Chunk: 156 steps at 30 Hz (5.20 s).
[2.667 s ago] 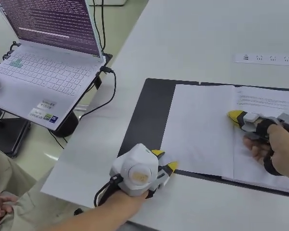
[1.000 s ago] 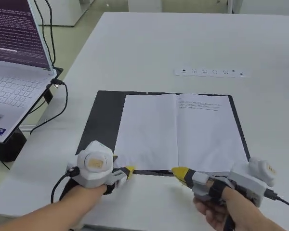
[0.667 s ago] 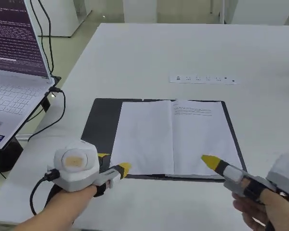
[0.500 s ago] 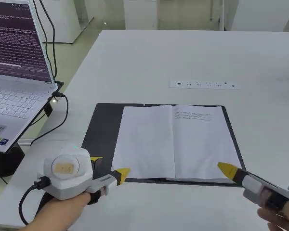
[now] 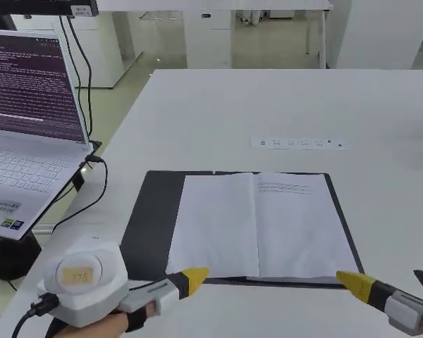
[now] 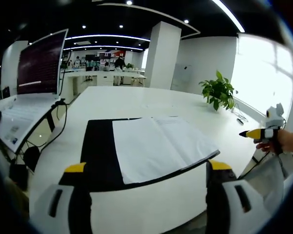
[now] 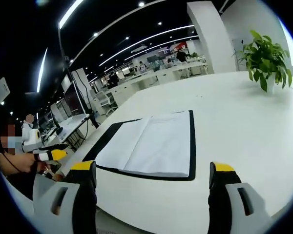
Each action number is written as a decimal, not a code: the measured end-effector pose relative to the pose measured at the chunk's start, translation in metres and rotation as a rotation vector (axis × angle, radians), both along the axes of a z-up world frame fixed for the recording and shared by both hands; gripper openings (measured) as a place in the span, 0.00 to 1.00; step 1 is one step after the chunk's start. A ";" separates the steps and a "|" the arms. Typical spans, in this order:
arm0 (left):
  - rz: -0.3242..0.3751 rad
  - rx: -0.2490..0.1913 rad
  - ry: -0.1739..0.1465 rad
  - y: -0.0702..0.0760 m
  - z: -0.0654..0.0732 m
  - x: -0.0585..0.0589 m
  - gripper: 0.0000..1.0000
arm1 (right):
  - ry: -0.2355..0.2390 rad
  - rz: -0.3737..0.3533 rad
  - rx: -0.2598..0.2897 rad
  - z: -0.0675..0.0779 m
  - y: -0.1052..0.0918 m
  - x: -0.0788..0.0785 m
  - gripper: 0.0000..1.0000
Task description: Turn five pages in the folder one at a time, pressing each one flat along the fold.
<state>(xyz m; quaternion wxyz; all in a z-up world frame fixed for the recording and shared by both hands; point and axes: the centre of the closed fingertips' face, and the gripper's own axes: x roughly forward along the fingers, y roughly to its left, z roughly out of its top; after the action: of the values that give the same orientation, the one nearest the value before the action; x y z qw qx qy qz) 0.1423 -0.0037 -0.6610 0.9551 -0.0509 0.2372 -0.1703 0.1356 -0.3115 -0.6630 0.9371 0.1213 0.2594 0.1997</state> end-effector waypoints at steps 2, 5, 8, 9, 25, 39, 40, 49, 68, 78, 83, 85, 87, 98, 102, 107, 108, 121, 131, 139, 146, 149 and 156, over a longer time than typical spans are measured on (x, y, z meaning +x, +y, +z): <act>-0.006 0.021 -0.007 -0.001 0.002 -0.002 0.99 | -0.013 -0.012 0.004 0.003 -0.002 0.000 1.00; -0.007 0.022 -0.003 0.000 0.002 -0.003 0.99 | -0.018 -0.018 0.019 0.006 -0.004 -0.001 1.00; -0.012 0.026 0.005 0.000 0.000 -0.003 0.99 | -0.016 -0.008 0.019 0.007 -0.004 -0.002 1.00; -0.013 0.030 0.006 0.000 0.000 -0.003 0.99 | -0.020 -0.008 0.015 0.007 -0.005 -0.002 1.00; -0.128 0.074 0.035 -0.065 -0.020 0.039 0.99 | -0.012 -0.017 0.056 0.001 -0.018 0.005 1.00; -0.321 0.086 0.063 -0.166 -0.050 0.065 0.93 | -0.007 -0.038 0.060 -0.008 -0.019 0.003 0.98; -0.326 0.084 0.064 -0.172 -0.052 0.067 0.93 | -0.009 -0.039 0.056 -0.008 -0.019 0.003 0.98; -0.395 0.093 0.066 -0.228 -0.071 0.084 0.84 | -0.001 -0.061 0.067 -0.009 -0.023 0.002 0.97; -0.413 0.223 0.036 -0.267 -0.120 0.090 0.50 | 0.023 -0.065 0.075 -0.018 -0.024 0.002 0.96; -0.414 0.192 -0.008 -0.266 -0.119 0.091 0.39 | 0.042 -0.060 0.082 -0.024 -0.026 0.002 0.96; -0.429 0.177 -0.025 -0.270 -0.119 0.089 0.34 | 0.043 -0.054 0.082 -0.025 -0.025 0.004 0.96; -0.413 0.169 -0.026 -0.266 -0.119 0.093 0.30 | 0.044 -0.050 0.079 -0.025 -0.025 0.003 0.95; -0.423 0.174 -0.029 -0.266 -0.119 0.093 0.28 | 0.047 -0.048 0.078 -0.025 -0.024 0.003 0.95; -0.393 0.179 -0.028 -0.260 -0.118 0.099 0.17 | 0.057 -0.035 0.071 -0.029 -0.023 0.005 0.95; -0.307 0.104 0.018 -0.251 -0.119 0.107 0.03 | 0.058 -0.024 0.073 -0.029 -0.021 0.009 0.94; -0.312 0.128 0.013 -0.250 -0.119 0.108 0.01 | 0.060 -0.001 0.075 -0.030 -0.015 0.016 0.92; -0.302 0.113 0.020 -0.249 -0.119 0.107 0.01 | 0.055 0.002 0.073 -0.030 -0.013 0.018 0.91; -0.244 0.020 0.058 -0.248 -0.120 0.109 0.00 | 0.102 0.061 0.150 -0.055 0.018 0.063 0.69; -0.249 0.023 0.047 -0.249 -0.120 0.109 0.00 | 0.111 0.061 0.164 -0.068 0.009 0.108 0.57; -0.249 0.019 0.042 -0.249 -0.121 0.110 0.00 | 0.171 0.070 0.175 -0.083 0.013 0.097 0.55; -0.254 0.020 0.040 -0.250 -0.121 0.110 0.00 | 0.209 0.063 0.180 -0.092 0.013 0.080 0.55; -0.254 0.019 0.041 -0.249 -0.121 0.110 0.00 | 0.218 0.051 0.193 -0.092 0.012 0.077 0.54; -0.256 0.017 0.041 -0.249 -0.121 0.110 0.00 | 0.227 0.037 0.190 -0.093 0.011 0.066 0.52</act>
<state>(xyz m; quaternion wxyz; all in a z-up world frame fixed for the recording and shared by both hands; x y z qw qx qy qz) 0.2519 -0.2526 -0.7817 0.9209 -0.0154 0.2628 -0.2875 0.2017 -0.3004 -0.7559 0.8823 0.2262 0.3456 0.2256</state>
